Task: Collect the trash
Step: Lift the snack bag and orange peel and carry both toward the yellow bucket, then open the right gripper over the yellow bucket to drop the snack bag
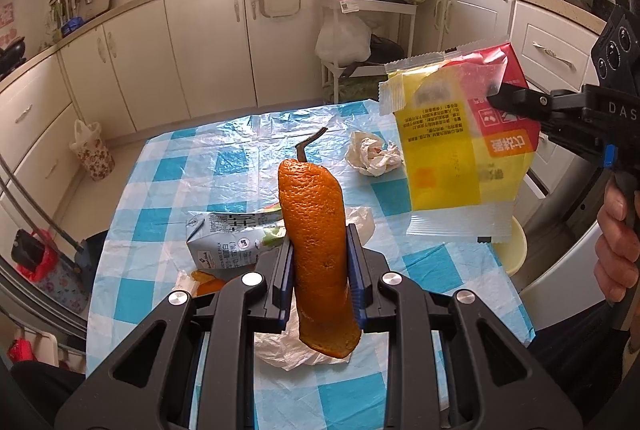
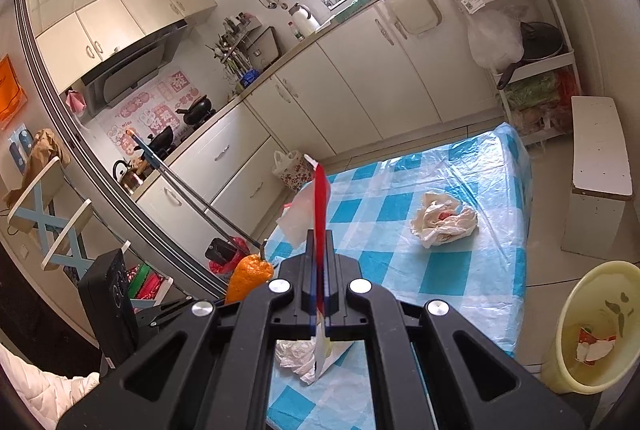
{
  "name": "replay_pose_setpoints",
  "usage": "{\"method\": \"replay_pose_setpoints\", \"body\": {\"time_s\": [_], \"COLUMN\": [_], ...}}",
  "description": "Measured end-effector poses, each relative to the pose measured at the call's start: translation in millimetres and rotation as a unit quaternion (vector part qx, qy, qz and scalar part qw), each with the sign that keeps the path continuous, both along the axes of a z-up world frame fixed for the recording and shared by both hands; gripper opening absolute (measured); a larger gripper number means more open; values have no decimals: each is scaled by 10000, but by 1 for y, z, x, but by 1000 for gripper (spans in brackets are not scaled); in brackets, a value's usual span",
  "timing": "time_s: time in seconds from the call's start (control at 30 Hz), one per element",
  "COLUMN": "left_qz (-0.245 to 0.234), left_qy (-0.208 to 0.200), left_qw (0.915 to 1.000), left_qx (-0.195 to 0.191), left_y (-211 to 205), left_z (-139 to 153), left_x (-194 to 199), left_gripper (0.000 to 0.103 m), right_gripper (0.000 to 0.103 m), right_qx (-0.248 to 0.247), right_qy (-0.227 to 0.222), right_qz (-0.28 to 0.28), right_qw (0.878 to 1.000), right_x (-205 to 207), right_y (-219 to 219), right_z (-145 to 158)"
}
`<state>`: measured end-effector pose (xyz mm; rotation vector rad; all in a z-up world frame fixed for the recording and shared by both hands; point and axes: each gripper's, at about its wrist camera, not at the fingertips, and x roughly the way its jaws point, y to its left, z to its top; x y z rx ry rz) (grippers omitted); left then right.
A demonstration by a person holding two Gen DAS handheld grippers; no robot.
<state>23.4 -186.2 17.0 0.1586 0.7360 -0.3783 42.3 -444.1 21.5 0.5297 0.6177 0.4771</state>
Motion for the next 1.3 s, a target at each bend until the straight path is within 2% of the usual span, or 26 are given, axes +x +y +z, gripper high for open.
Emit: {"method": "replay_pose_setpoints", "body": {"time_s": [0.17, 0.3, 0.5, 0.67, 0.8, 0.93, 1.07, 1.23, 1.3], "left_qz": [-64, -124, -235, -402, -542, -654, -716, -764, -798], "left_qy": [-38, -31, 83, 157, 226, 263, 257, 379, 443], "left_qw": [10000, 9999, 9997, 9990, 9980, 9970, 9962, 9949, 9941], "left_qx": [48, 57, -38, -142, -233, -325, -416, -543, -586], "left_y": [-7, -15, -28, -44, -56, -68, -76, -84, -90], "left_z": [0, 0, -4, -6, -7, -6, -3, -2, -3], "left_x": [-1, 0, 5, 10, 13, 15, 17, 23, 25], "left_gripper": [22, 22, 22, 22, 22, 22, 22, 22, 22], "right_gripper": [3, 3, 3, 3, 3, 3, 3, 3, 8], "right_qx": [120, 258, 290, -112, -703, -1256, -1787, -1956, -1881], "right_qy": [-82, -168, 0, 520, 1156, 1845, 2488, 3030, 3283], "right_qz": [-396, -921, -2081, -2987, -3294, -3356, -3189, -3067, -2953], "right_qw": [9991, 9953, 9777, 9529, 9344, 9152, 8969, 8808, 8773], "right_x": [-5, -15, -33, -43, -32, -8, 16, 23, 24], "right_y": [-24, -55, -113, -149, -160, -170, -173, -183, -187], "right_z": [2, 2, -14, -36, -56, -88, -124, -160, -174]}}
